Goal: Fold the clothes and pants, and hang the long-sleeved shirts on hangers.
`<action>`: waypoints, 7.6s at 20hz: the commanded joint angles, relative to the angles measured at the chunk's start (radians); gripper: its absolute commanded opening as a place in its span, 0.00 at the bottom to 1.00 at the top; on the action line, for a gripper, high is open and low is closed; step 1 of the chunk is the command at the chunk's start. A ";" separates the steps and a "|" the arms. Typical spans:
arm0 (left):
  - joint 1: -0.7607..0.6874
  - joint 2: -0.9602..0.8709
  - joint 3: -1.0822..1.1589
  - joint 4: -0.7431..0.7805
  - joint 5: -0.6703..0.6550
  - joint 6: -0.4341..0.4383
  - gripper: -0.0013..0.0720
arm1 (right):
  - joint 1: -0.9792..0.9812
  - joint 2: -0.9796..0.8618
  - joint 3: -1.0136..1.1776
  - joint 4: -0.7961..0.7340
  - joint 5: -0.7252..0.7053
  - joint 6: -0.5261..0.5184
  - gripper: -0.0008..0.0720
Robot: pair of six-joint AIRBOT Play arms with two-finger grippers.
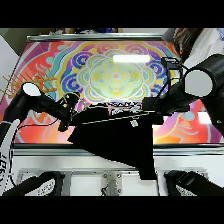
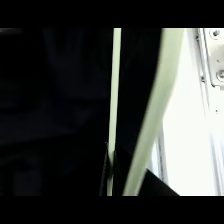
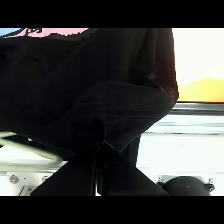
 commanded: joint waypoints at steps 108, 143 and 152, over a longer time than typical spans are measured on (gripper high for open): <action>-0.022 -0.055 0.019 -0.009 0.043 0.030 0.04 | -0.430 0.141 -0.129 0.925 -0.303 -0.958 0.92; -0.022 -0.054 0.019 -0.009 0.037 0.029 0.04 | -0.746 0.103 -0.814 1.407 -0.220 -2.103 0.92; -0.022 -0.054 0.019 -0.009 0.037 0.029 0.04 | -0.592 0.030 -0.814 1.421 -0.288 -2.124 0.92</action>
